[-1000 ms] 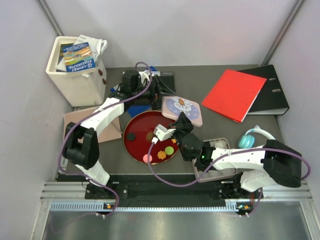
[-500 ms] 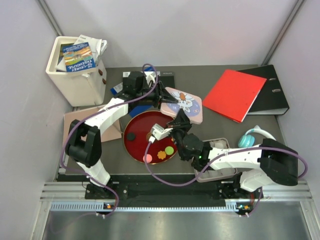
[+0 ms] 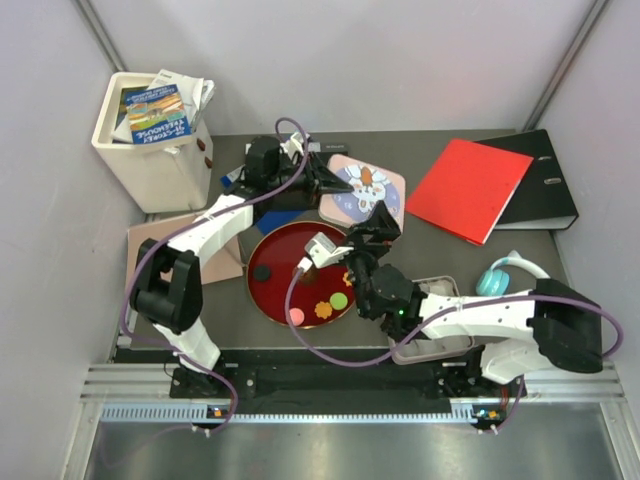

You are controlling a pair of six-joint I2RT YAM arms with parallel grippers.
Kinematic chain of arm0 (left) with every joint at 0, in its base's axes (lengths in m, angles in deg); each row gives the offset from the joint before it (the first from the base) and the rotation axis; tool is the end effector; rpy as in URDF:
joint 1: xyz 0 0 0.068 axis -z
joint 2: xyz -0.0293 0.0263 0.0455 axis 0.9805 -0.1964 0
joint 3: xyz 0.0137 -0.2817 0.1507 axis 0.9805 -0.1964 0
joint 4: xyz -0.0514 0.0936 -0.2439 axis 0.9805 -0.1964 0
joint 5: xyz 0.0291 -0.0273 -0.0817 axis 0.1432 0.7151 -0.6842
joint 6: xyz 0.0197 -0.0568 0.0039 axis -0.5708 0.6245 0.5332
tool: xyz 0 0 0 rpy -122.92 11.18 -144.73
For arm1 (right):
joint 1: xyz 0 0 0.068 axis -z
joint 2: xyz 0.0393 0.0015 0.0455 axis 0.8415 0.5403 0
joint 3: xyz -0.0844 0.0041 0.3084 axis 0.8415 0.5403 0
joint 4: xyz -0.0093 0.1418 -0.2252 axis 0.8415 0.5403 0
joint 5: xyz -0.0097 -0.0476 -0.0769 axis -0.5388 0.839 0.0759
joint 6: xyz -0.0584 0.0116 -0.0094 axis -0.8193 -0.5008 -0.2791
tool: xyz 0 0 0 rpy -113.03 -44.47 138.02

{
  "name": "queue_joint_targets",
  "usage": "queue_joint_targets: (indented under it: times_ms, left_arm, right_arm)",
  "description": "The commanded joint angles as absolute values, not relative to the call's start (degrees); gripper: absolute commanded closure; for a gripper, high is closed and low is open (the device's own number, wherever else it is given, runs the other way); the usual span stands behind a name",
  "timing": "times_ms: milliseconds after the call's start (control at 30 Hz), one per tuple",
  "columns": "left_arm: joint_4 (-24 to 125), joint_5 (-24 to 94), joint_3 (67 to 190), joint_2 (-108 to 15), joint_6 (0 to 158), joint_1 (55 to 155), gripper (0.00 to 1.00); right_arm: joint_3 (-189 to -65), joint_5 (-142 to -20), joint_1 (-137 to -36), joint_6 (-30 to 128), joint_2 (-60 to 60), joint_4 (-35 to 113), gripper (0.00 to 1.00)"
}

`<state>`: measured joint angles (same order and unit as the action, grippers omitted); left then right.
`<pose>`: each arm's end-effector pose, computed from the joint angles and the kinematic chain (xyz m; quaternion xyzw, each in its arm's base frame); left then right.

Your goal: Pack the cookies

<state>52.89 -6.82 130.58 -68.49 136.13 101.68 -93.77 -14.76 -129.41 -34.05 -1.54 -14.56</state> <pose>0.3653 -0.1922 0.3492 -0.0589 0.7728 -0.6196 0.1244 0.1261 0.2660 0.3435 -0.4005 0.5202 -0.3234 0.6814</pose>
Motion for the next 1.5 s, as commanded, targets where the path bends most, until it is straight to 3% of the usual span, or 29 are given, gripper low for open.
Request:
queue_joint_targets:
  times_ms: [0, 67, 200, 300, 567, 667, 833, 933, 1200, 1467]
  left_arm:
    - [67.34, -4.27, 131.18, -66.77, 141.83, 98.02, 0.77]
    - [71.47, -3.83, 131.62, -67.21, 144.64, 96.53, 0.77]
    - [76.58, -2.07, 132.84, -68.35, 148.34, 93.27, 0.77]
    - [78.52, -1.19, 133.11, -69.05, 148.26, 91.16, 0.77]
    - [81.24, 0.39, 130.22, -69.06, 149.04, 90.28, 0.78]
    - [82.48, 1.27, 129.77, -68.01, 149.4, 90.19, 0.8]
    - [78.62, 1.53, 127.58, -63.79, 145.1, 91.5, 0.86]
    - [73.79, 3.2, 123.54, -59.31, 139.75, 93.35, 0.86]
    - [61.31, 9.0, 115.98, -50.35, 125.41, 107.13, 0.86]
    - [68.68, 13.47, 103.69, -46.04, 129.88, 114.62, 0.87]
  right_arm:
    - [-94.25, -7.57, -131.65, -24.18, -7.64, -8.57, 0.01]
    - [-94.59, -5.72, -132.09, -16.8, -10.28, 5.94, 0.01]
    - [-100.21, -7.55, -131.74, 17.85, -17.48, 40.46, 0.01]
    - [-103.38, -11.68, -131.3, 34.07, -19.61, 55.3, 0.01]
    - [-108.04, -15.37, -127.88, 51.51, -20.92, 67.56, 0.01]
    - [-109.45, -26.86, -116.83, 66.35, -23.63, 76.43, 0.01]
    - [-102.35, -60.21, -86.81, 81.84, -34.45, 70.4, 0.01]
    - [-103.81, -70.91, -79.03, 85.46, -33.41, 70.12, 0.01]
    - [-107.34, -72.43, -73.29, 92.92, -31.91, 70.38, 0.01]
    - [-103.04, -69.53, -69.43, 98.46, -30.6, 71.26, 0.01]
